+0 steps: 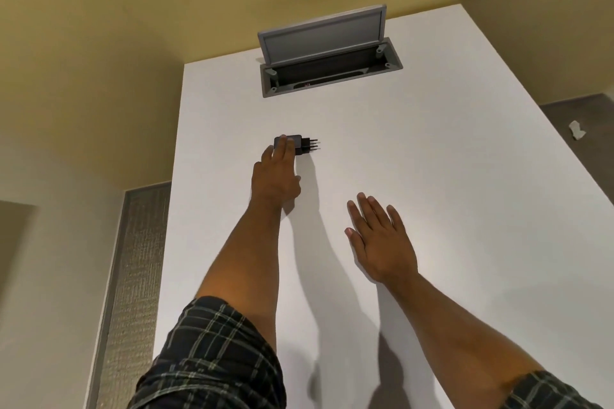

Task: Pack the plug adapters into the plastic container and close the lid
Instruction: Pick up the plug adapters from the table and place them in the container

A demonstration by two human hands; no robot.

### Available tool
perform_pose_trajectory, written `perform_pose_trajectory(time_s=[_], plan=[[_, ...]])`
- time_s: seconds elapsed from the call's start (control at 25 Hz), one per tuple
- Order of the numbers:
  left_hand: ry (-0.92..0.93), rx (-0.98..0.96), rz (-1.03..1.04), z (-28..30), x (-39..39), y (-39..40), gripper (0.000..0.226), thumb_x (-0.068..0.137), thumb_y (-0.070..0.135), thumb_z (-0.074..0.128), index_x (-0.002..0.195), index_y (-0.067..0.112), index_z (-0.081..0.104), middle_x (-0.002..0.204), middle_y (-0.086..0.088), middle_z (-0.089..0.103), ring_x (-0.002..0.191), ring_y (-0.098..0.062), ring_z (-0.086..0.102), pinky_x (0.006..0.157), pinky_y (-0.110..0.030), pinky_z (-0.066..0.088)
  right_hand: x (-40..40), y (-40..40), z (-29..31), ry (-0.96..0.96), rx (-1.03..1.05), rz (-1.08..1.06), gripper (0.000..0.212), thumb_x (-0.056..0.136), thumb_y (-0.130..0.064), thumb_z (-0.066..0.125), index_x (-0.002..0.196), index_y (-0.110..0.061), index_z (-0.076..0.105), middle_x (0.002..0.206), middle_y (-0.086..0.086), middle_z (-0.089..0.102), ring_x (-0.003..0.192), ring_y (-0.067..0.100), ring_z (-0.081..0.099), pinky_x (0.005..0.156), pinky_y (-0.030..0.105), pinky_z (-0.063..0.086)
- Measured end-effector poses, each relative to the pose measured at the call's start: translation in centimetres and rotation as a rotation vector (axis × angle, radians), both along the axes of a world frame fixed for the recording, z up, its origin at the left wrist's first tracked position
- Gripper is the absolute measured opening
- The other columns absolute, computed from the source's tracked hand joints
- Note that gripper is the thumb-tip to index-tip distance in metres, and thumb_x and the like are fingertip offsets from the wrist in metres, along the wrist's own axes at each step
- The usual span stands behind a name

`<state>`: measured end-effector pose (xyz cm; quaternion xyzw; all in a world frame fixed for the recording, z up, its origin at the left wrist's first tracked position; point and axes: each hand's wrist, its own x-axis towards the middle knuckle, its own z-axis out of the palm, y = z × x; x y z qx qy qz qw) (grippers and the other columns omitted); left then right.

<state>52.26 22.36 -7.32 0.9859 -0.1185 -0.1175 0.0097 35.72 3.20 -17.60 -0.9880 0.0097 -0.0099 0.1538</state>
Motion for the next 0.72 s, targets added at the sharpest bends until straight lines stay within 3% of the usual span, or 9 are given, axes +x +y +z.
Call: perform_pose_trajectory(time_s=[0.16,0.28,0.48,0.56,0.72], plan=[[0.014,-0.011,0.038,-0.5,3.6,-0.5,0.087,0.097,0.031,0.06,0.162,0.013,0.005,0.171,-0.001,0.002,0.154,-0.032,0.015,0.116,-0.049,0.032,0.2,-0.1,-0.5,-0.016,-0.016,-0.012,0.056,0.106,-0.047,0.02,0.159,-0.031,0.021,0.168,-0.007,0.017,0.156,0.011,0.013,0.126,0.044,0.015],[0.058,-0.026,0.012,-0.8,5.4,-1.0,0.088,0.095,0.03,0.062,0.161,0.009,0.006,0.169,-0.003,0.014,0.154,-0.033,0.015,0.117,-0.049,0.031,0.2,-0.1,-0.6,-0.023,-0.033,-0.019,0.055,0.106,-0.046,0.02,0.159,-0.031,0.021,0.168,-0.007,0.017,0.156,0.011,0.013,0.125,0.044,0.016],[0.053,0.055,0.023,-1.1,5.4,-1.6,0.088,0.095,0.039,0.062,0.159,0.004,0.013,0.151,-0.017,0.04,0.138,-0.037,0.039,0.109,-0.046,0.037,0.1,0.0,-0.7,-0.034,-0.042,-0.018,0.055,0.106,-0.046,0.023,0.159,-0.03,0.024,0.168,-0.007,0.019,0.155,0.01,0.013,0.125,0.044,0.018],[0.056,0.091,0.044,-1.2,4.4,-1.7,0.079,0.097,0.042,0.059,0.157,0.007,0.021,0.145,-0.017,0.043,0.131,-0.037,0.047,0.105,-0.047,0.039,0.2,-0.1,-0.7,-0.035,-0.042,-0.012,0.055,0.106,-0.046,0.024,0.158,-0.029,0.025,0.167,-0.007,0.021,0.155,0.01,0.013,0.125,0.044,0.018],[0.052,-0.029,0.138,-1.3,0.7,-1.9,0.056,0.092,0.023,0.057,0.143,0.01,0.038,0.131,-0.015,0.048,0.116,-0.038,0.056,0.096,-0.046,0.042,0.2,-0.3,-0.8,-0.023,-0.069,0.0,0.055,0.106,-0.046,0.021,0.159,-0.029,0.024,0.168,-0.006,0.018,0.156,0.01,0.013,0.125,0.044,0.017]])
